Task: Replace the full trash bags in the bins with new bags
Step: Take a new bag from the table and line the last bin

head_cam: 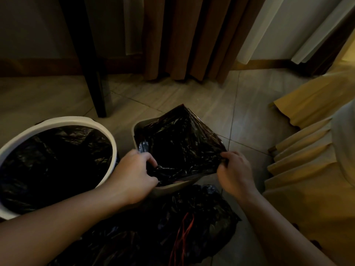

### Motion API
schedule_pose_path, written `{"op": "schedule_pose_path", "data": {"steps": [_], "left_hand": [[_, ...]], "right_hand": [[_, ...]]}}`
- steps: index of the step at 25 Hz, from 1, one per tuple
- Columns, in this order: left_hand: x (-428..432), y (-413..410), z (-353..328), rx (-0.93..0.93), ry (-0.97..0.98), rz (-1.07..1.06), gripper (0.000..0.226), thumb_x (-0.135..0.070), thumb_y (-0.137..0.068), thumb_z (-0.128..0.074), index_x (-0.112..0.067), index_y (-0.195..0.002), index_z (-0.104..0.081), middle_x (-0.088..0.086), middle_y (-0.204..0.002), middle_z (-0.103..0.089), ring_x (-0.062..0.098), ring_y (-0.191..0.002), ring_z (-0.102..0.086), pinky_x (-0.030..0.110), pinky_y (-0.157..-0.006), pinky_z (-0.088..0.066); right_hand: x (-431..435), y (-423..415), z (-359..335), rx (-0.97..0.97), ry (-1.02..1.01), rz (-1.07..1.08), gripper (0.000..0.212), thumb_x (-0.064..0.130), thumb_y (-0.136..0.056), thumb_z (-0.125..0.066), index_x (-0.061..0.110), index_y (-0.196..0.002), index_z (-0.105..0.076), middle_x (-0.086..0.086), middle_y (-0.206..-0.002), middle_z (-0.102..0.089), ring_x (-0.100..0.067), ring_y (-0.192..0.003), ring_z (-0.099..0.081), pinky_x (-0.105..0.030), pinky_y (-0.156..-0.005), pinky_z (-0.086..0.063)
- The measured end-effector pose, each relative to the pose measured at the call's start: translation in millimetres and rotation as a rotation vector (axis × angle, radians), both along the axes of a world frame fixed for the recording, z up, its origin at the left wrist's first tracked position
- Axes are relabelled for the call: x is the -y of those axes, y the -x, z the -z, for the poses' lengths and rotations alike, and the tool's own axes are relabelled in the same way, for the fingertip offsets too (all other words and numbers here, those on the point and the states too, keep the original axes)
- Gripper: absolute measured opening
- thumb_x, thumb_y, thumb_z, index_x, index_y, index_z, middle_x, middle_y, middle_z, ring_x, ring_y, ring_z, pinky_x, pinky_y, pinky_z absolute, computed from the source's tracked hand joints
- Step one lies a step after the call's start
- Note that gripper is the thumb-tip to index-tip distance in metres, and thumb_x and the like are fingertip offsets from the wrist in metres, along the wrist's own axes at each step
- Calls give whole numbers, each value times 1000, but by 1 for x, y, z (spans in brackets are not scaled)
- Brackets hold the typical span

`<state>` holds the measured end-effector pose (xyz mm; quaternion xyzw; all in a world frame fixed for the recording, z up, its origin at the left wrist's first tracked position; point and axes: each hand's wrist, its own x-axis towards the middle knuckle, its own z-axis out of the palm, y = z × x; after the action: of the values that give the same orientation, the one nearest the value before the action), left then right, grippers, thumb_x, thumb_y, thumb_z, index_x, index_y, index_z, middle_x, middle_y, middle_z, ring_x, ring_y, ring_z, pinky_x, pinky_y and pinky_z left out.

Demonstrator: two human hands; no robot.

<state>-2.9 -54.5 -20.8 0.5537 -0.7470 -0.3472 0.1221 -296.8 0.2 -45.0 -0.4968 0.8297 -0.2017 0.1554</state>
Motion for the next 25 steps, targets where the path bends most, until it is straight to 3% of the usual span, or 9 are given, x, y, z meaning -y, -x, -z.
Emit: {"op": "schedule_pose_path", "data": {"steps": [3, 6, 8, 10, 12, 16, 18, 21, 25], "left_hand": [[-14, -4, 11, -57, -27, -164, 33, -35, -81, -86, -36, -104, -62, -11, -110, -49, 5, -94, -54, 19, -75, -40], [-34, -5, 26, -150, -45, -243, 33, -39, -83, -84, -38, -105, -60, -18, -110, -50, -2, -94, -53, 9, -72, -37], [-46, -6, 34, -241, -108, -288, 33, -35, -84, -83, -38, -107, -60, -16, -115, -54, -3, -97, -57, 9, -75, -43], [-51, -8, 41, -334, -193, -329, 37, -27, -83, -84, -39, -108, -60, -6, -116, -64, 8, -95, -68, 23, -78, -57], [-51, -8, 43, -398, -255, -353, 44, -18, -83, -85, -44, -106, -58, 6, -105, -73, 17, -79, -76, 31, -63, -62], [-43, -8, 50, -354, -191, -354, 52, -18, -78, -89, -49, -98, -52, 2, -80, -75, 16, -62, -73, 26, -45, -54], [-42, -9, 53, -334, -167, -357, 50, -24, -75, -92, -44, -98, -51, 0, -85, -75, 14, -70, -73, 29, -52, -58], [-40, -11, 62, -306, -155, -344, 41, -31, -76, -91, -38, -100, -58, -8, -103, -73, 7, -91, -70, 33, -74, -59], [-29, -8, 62, -376, -309, -505, 12, -24, -91, -72, -32, -98, -66, 0, -94, -75, 19, -85, -72, 41, -74, -60]], "right_hand": [[-7, 4, 5, 7, 9, 20, 48, 15, -99, -63, 14, -146, -57, -2, -132, -56, -10, -114, -47, -24, -96, -34], [-11, 8, 8, 199, -9, 92, 54, 12, -99, -64, 19, -151, -51, -1, -136, -60, -14, -118, -59, -28, -99, -48], [-12, 8, 9, 455, 3, 173, 58, 7, -100, -64, 21, -153, -48, -1, -128, -67, -8, -101, -69, -21, -81, -57], [-13, 9, 12, 657, -3, 195, 61, 1, -99, -63, 18, -155, -45, 6, -116, -67, 0, -89, -73, -12, -64, -56], [-14, 12, 18, 712, -12, 153, 63, -6, -98, -61, 18, -154, -45, 11, -112, -66, 11, -88, -70, -9, -64, -55], [-11, 14, 21, 685, 34, 168, 57, -4, -97, -65, 24, -145, -56, 5, -122, -71, -2, -100, -73, -19, -75, -60], [-7, 17, 21, 748, 78, 192, 48, -3, -97, -65, 25, -136, -62, 1, -119, -75, -10, -101, -75, -30, -83, -63], [5, 19, 20, 881, 117, 223, 36, -7, -98, -60, 19, -122, -67, -8, -112, -78, -19, -99, -78, -42, -88, -65], [30, 18, 17, 809, 113, 311, 23, -1, -100, -54, 13, -100, -72, -13, -106, -73, -29, -101, -73, -44, -91, -62]]}}
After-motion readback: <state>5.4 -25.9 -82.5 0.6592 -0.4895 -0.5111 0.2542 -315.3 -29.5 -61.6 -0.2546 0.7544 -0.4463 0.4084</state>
